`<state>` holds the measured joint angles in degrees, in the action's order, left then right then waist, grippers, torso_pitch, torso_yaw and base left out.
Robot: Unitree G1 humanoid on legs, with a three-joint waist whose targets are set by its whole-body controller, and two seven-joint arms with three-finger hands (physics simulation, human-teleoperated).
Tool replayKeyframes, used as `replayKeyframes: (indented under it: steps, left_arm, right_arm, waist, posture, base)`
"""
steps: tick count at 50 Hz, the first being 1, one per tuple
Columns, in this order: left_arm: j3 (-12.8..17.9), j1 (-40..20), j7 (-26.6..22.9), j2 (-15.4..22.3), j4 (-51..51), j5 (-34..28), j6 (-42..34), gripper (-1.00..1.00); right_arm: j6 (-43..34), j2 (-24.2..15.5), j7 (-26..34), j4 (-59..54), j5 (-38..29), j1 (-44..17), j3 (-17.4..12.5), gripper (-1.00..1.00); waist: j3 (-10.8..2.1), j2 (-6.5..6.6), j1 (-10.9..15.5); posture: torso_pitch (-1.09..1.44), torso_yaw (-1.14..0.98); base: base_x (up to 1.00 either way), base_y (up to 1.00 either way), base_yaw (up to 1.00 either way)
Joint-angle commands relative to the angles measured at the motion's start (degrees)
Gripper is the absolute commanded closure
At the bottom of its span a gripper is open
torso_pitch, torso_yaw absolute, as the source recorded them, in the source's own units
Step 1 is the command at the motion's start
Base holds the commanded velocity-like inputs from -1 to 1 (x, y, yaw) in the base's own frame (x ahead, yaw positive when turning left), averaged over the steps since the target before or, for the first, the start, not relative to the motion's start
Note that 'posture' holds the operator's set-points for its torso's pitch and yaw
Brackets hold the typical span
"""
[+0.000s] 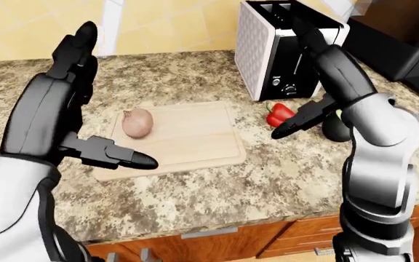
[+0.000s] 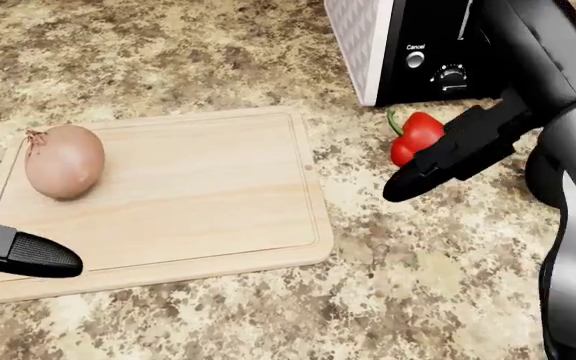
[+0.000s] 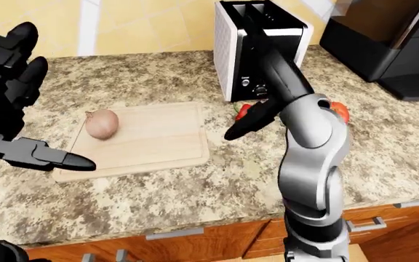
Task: Place the avocado, onion, tomato and bell pepper on the cutting board.
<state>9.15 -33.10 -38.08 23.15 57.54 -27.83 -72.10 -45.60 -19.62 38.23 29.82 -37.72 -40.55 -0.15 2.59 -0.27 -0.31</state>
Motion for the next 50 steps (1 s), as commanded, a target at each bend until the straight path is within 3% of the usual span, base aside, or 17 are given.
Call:
replayKeyframes:
  steps: [1, 7, 13, 19, 38, 50]
  left_arm:
    - [0.7, -1.1, 0.6, 0.8, 1.0, -1.0, -1.1, -1.00]
    - [2.7, -1.0, -0.4, 0.2, 2.4, -2.4, -3.2, -1.00]
    - [2.2, -2.5, -10.2, -3.0, 2.5, -13.9, -2.7, -1.00]
    - [2.1, -4.4, -14.9, -3.8, 2.5, -19.9, -2.7, -1.00]
    - [2.9, -2.1, -13.6, -4.0, 2.5, -19.2, -0.4, -1.00]
    - [3.8, -1.0, -13.8, -4.0, 2.5, -19.3, 0.5, -1.00]
  right_arm:
    - [6.4, 1.2, 3.0, 0.1, -5.4, -1.6, -1.8, -1.00]
    - [11.7, 3.6, 4.3, -3.1, -8.7, -1.7, -3.8, -1.00]
    - [15.2, 3.8, 4.4, -5.4, -9.5, -1.3, -4.5, -1.00]
    - [17.1, 3.9, 5.0, -7.0, -10.9, -1.9, -4.3, -1.00]
    - [18.8, 5.3, 7.0, -5.5, -13.6, 0.4, -4.0, -0.87]
    - [21.5, 4.9, 5.8, -7.3, -14.1, 2.4, -4.4, -0.66]
  waist:
    - [-1.08, 0.22, -0.1]
    - [-1.28, 0.43, 0.1]
    - [-1.14, 0.24, 0.2]
    - [-1.12, -0.02, 0.1]
    - [-1.05, -0.18, 0.2]
    - [-1.15, -0.12, 0.2]
  posture:
    - [0.00, 0.00]
    - [0.00, 0.00]
    - [0.00, 0.00]
    - [0.00, 0.00]
    - [0.00, 0.00]
    - [0.00, 0.00]
  base:
    - [0.00, 0.00, 0.00]
    - [0.00, 0.00, 0.00]
    - [0.00, 0.00, 0.00]
    - [0.00, 0.00, 0.00]
    - [0.00, 0.00, 0.00]
    - [0.00, 0.00, 0.00]
